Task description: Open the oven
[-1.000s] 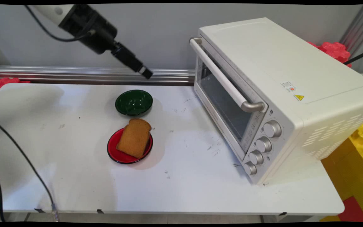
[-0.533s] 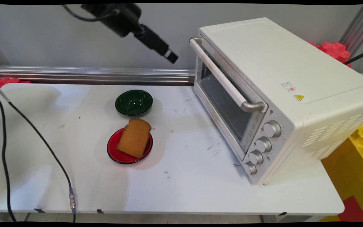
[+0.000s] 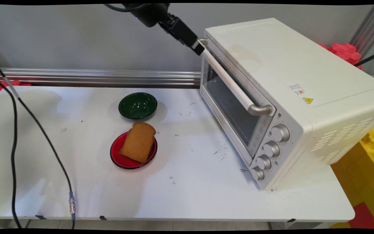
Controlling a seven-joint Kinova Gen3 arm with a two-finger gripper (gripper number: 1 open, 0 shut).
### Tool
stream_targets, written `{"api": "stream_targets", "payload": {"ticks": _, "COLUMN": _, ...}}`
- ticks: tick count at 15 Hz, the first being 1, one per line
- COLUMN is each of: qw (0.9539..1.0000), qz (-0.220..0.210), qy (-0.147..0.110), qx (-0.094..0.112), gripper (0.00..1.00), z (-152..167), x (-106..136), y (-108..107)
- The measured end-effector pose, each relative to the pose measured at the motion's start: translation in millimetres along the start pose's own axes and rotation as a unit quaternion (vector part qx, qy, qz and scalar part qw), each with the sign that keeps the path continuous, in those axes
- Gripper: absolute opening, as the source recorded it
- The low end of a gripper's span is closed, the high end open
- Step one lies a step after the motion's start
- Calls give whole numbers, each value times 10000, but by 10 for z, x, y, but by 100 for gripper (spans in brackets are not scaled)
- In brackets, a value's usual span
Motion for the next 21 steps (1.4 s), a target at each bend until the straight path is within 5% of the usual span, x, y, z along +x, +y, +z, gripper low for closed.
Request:
{"api": "stream_targets", "payload": {"ticks": 14, "qw": 9988, "qz": 482, "qy": 9, "qx": -1, "gripper": 100, "z": 336, "x": 274, "y": 48}}
{"api": "stream_targets", "payload": {"ticks": 15, "qw": 9987, "qz": 500, "qy": 15, "qx": -3, "gripper": 0, "z": 349, "x": 278, "y": 44}}
{"api": "stream_targets", "payload": {"ticks": 21, "qw": 9983, "qz": 575, "qy": 29, "qx": -22, "gripper": 0, "z": 417, "x": 274, "y": 23}}
